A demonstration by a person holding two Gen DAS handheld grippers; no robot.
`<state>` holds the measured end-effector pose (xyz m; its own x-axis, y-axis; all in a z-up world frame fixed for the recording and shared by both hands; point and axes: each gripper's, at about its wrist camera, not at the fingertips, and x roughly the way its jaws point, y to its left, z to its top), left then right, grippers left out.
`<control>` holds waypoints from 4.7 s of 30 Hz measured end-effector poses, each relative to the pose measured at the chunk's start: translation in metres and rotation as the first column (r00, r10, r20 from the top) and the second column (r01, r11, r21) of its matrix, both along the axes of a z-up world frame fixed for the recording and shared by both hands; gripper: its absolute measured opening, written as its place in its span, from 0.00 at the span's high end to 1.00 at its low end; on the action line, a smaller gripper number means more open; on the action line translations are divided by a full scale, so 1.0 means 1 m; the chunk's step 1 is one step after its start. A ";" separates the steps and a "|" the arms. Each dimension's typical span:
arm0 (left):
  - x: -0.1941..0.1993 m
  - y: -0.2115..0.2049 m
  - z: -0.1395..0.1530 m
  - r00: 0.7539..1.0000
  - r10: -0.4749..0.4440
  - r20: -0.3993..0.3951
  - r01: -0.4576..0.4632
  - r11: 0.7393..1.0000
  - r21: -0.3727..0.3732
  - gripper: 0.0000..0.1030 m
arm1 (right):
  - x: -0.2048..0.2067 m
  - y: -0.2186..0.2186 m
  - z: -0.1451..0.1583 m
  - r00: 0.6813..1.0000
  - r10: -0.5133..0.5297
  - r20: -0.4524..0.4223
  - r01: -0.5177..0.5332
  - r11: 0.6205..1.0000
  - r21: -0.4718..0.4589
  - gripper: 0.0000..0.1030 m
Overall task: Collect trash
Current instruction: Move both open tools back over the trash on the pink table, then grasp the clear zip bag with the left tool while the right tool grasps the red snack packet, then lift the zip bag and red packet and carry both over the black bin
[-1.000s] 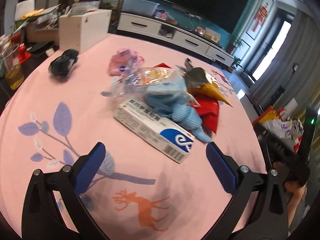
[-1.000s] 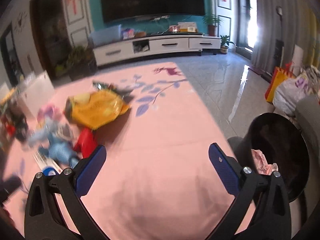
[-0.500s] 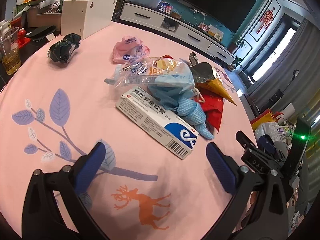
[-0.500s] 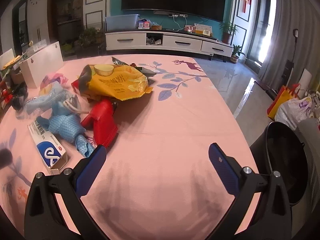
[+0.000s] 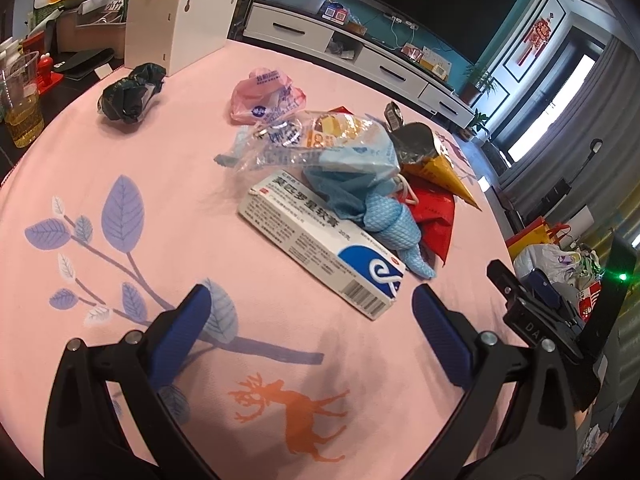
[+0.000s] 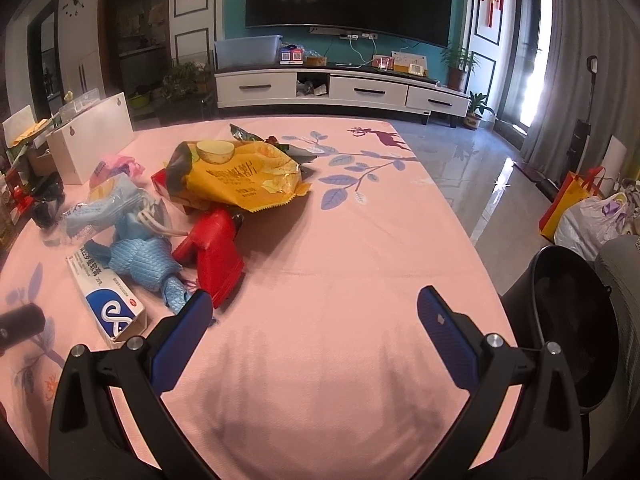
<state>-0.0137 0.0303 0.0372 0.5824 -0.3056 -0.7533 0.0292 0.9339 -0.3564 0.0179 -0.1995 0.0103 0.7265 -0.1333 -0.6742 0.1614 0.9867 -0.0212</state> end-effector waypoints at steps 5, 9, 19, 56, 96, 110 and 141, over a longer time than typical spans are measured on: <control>0.005 0.016 0.000 0.998 0.062 -0.007 -0.062 0.998 -0.020 0.03 | -0.003 0.001 0.006 1.000 0.011 0.020 -0.011 1.000 0.017 0.03; 0.010 0.024 -0.006 0.997 0.067 -0.042 -0.070 0.995 -0.073 0.03 | -0.002 0.002 0.007 0.999 0.033 0.016 -0.034 0.998 0.046 0.03; 0.014 0.027 -0.012 0.995 0.077 -0.069 -0.083 0.992 -0.092 0.03 | -0.002 0.003 0.008 0.997 0.081 0.007 -0.081 0.989 0.127 0.03; 0.141 0.022 -0.001 0.988 -0.144 -0.049 0.134 0.977 -0.168 0.03 | 0.102 0.018 -0.019 0.968 0.181 -0.174 -0.100 0.913 0.396 0.37; 0.048 -0.014 0.032 0.989 -0.123 0.087 0.135 0.980 -0.144 0.68 | 0.022 -0.012 0.024 0.992 0.108 -0.064 -0.078 0.930 0.359 0.72; 0.001 -0.006 0.036 0.988 -0.088 0.126 0.110 0.977 -0.180 0.65 | -0.008 -0.023 0.048 0.997 0.079 0.009 -0.077 0.926 0.369 0.72; -0.013 -0.051 0.038 0.971 -0.194 0.142 0.209 0.973 -0.096 0.63 | -0.026 -0.028 0.071 0.995 0.060 0.077 -0.082 0.940 0.331 0.71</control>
<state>-0.0268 -0.0204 0.0755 0.5915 -0.5027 -0.6303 0.2656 0.8597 -0.4364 -0.0078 -0.2273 0.0816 0.7697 0.1441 -0.6220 0.0807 0.9444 0.3187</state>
